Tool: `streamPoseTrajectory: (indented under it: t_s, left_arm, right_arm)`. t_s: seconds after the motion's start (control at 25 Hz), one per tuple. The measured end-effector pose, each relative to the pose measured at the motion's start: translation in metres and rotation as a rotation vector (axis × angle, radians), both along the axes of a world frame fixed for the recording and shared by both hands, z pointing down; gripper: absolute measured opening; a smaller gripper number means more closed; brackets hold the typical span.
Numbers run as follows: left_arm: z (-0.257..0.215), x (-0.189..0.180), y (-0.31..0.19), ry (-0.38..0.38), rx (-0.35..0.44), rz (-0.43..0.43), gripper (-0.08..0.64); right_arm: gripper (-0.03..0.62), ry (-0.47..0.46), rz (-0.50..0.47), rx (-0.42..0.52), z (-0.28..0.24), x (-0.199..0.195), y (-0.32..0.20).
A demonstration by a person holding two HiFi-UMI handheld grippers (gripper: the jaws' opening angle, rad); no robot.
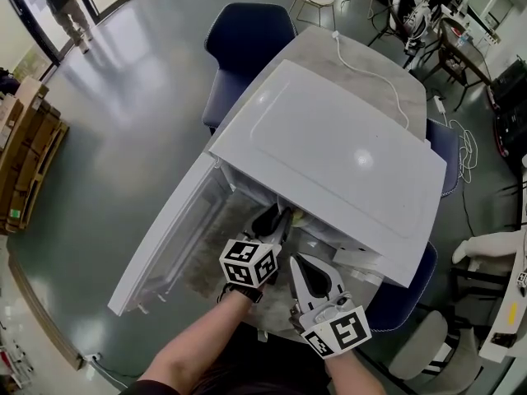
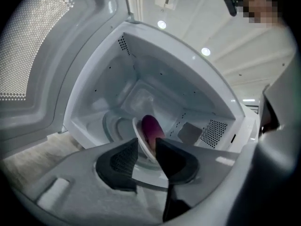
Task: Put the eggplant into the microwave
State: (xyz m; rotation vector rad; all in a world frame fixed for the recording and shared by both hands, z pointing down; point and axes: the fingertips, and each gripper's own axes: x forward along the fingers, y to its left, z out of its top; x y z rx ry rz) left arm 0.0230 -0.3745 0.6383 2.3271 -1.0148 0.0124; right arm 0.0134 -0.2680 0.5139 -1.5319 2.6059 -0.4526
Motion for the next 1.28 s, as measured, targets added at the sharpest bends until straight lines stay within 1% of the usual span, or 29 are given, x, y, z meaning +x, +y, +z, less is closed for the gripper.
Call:
streamPoseTrajectory:
  t_s: [0.08, 0.16, 0.32, 0.4, 0.48, 0.6, 0.72, 0.88, 0.92, 1.04, 1.28]
  left_arm:
    - [0.003, 0.0, -0.001, -0.021, 0.007, 0.009, 0.103]
    - [0.005, -0.001, -0.003, -0.039, 0.019, 0.013, 0.103]
    - [-0.001, -0.006, -0.005, -0.056, 0.104, 0.007, 0.103]
    - [-0.008, -0.008, -0.006, -0.054, 0.137, 0.007, 0.153]
    - [-0.014, -0.012, -0.004, -0.064, 0.162, 0.009, 0.153]
    - [-0.02, -0.013, 0.013, -0.101, 0.194, 0.028, 0.152]
    - [-0.018, -0.005, 0.035, -0.129, 0.197, 0.058, 0.152]
    - [-0.002, 0.004, 0.056, -0.165, 0.154, 0.086, 0.15]
    - [0.002, 0.006, 0.059, -0.181, 0.148, 0.091, 0.129]
    - [0.01, 0.007, 0.059, -0.218, 0.148, 0.08, 0.011]
    - [0.016, 0.016, 0.045, -0.245, 0.146, 0.088, 0.011]
  right_arm:
    - [0.0, 0.002, -0.002, -0.002, 0.001, 0.0, 0.001]
    - [0.0, 0.005, -0.004, -0.005, 0.003, 0.0, 0.001]
    - [0.0, 0.007, -0.012, -0.011, 0.005, -0.002, 0.002]
    - [0.0, 0.008, -0.015, -0.013, 0.005, -0.002, 0.002]
    - [0.0, 0.008, -0.014, -0.012, 0.004, -0.002, 0.002]
    - [0.0, 0.011, 0.0, -0.01, -0.001, 0.002, 0.004]
    - [0.0, 0.013, 0.032, -0.006, -0.005, 0.01, 0.005]
    - [0.0, 0.008, 0.057, -0.007, -0.006, 0.016, 0.006]
    - [0.0, 0.008, 0.056, -0.007, -0.006, 0.016, 0.006]
    - [0.0, 0.006, 0.053, -0.007, -0.005, 0.015, 0.006]
    - [0.0, 0.007, 0.056, -0.012, -0.002, 0.018, 0.005]
